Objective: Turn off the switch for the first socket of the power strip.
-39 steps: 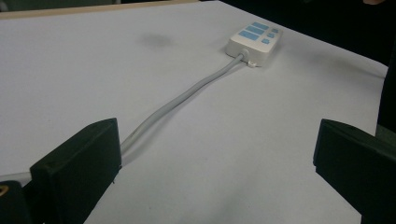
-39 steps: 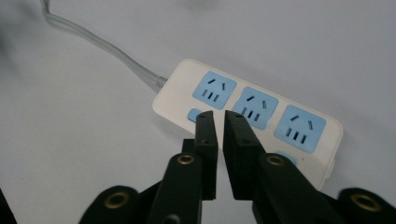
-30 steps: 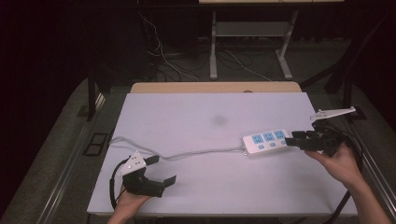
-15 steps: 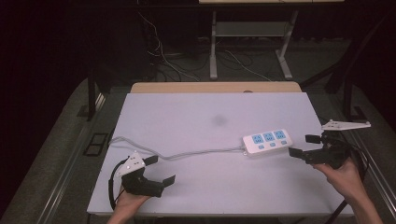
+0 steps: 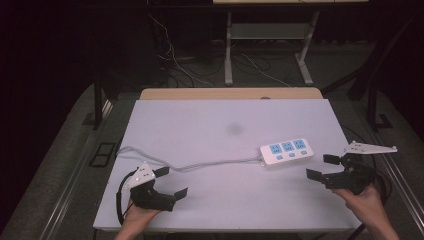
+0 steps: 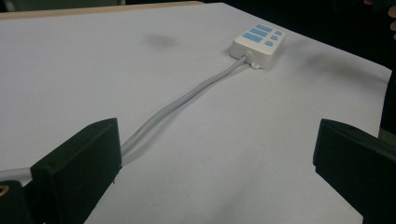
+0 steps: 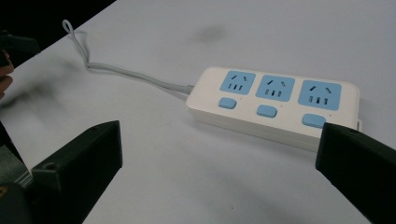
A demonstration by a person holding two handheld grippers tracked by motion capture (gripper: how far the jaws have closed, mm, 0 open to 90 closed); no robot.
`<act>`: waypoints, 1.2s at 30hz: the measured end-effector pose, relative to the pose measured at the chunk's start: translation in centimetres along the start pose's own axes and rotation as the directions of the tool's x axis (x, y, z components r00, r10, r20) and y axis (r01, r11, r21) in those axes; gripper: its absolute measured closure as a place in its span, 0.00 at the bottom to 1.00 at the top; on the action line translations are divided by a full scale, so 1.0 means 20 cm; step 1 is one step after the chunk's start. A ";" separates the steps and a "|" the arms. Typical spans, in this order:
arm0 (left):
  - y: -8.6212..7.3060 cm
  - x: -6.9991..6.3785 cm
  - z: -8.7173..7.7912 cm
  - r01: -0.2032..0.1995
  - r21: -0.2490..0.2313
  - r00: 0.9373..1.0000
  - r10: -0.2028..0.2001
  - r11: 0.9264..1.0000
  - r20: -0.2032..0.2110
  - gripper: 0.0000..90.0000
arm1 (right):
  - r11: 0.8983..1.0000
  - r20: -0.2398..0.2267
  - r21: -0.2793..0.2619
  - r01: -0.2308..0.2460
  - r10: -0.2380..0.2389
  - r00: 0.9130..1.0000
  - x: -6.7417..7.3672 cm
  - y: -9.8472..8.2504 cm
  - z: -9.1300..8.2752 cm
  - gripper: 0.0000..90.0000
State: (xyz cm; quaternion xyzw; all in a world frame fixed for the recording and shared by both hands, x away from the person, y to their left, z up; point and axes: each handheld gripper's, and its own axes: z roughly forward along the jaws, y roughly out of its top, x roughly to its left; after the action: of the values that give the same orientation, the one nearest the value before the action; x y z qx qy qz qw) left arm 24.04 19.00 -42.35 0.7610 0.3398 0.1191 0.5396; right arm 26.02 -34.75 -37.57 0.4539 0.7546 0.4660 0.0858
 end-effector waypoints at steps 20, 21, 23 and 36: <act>0.00 0.00 0.00 -0.003 0.003 1.000 0.003 1.000 0.001 0.00 | 1.000 -0.040 -0.003 0.002 -0.002 0.999 0.05 -0.13 0.11 0.00; 0.00 0.00 0.00 -0.003 0.004 1.000 0.003 1.000 0.001 0.00 | 1.000 -0.043 -0.003 0.001 -0.001 0.999 0.06 -0.14 0.11 0.00; 0.00 0.00 0.00 -0.003 0.004 1.000 0.003 1.000 0.001 0.00 | 1.000 -0.047 0.000 -0.001 0.001 0.999 0.06 -0.15 0.12 0.00; 0.00 0.00 0.00 -0.007 0.011 1.000 0.007 1.000 0.003 0.00 | 1.000 -0.074 0.028 0.013 -0.011 0.997 0.09 -0.24 0.22 0.00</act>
State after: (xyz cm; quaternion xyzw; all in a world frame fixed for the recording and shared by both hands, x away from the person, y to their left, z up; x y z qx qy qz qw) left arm 24.10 19.00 -42.42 0.7654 0.3370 0.1182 0.5354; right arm 24.44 -31.34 -43.10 0.4328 0.7666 0.4712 0.0543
